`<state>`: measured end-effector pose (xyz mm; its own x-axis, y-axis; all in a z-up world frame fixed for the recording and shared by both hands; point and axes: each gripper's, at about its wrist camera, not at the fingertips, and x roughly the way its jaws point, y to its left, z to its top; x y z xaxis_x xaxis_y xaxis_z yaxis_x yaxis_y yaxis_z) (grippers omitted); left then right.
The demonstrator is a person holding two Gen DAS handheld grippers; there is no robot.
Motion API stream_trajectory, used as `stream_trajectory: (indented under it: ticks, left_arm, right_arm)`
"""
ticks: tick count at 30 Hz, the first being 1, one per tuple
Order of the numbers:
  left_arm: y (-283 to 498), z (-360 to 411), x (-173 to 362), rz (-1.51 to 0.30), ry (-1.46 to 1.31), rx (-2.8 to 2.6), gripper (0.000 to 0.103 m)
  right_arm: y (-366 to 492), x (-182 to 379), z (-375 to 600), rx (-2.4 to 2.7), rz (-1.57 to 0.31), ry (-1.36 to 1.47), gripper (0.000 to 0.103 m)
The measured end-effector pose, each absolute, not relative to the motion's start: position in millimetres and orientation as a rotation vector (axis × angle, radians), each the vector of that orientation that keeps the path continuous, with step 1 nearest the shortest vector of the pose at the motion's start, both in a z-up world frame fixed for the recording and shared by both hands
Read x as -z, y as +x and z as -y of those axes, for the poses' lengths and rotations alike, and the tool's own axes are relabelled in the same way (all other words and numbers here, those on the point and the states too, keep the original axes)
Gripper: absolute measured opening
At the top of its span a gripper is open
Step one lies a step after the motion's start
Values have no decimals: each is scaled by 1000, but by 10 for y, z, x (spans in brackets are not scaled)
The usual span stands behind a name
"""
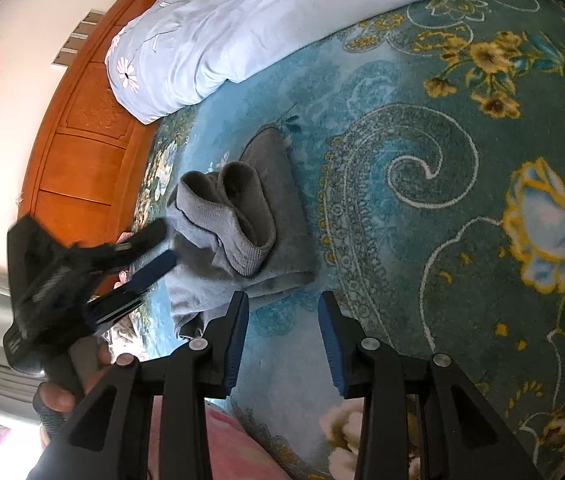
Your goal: Fold clothes
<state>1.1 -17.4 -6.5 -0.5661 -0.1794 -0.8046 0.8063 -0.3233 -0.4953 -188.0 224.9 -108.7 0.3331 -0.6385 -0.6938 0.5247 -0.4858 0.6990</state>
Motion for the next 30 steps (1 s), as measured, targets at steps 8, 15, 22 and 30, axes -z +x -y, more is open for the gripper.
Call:
stream_trajectory:
  ticks: [8, 15, 22, 30]
  left_arm:
    - [952, 543, 345, -1350, 673, 1533, 68]
    - [1206, 621, 374, -1349, 652, 1449, 69]
    - [1396, 639, 588, -1519, 551, 1408, 68]
    - [1447, 649, 633, -1571, 487, 1424, 68]
  right_arm:
    - [-1677, 906, -1626, 1326, -28, 1405, 40]
    - [-1621, 1000, -783, 1283, -103, 1367, 60]
    - [-1645, 1323, -359, 1307, -170, 1444, 66]
    - [-1655, 1106, -318, 1304, -127, 1428, 12]
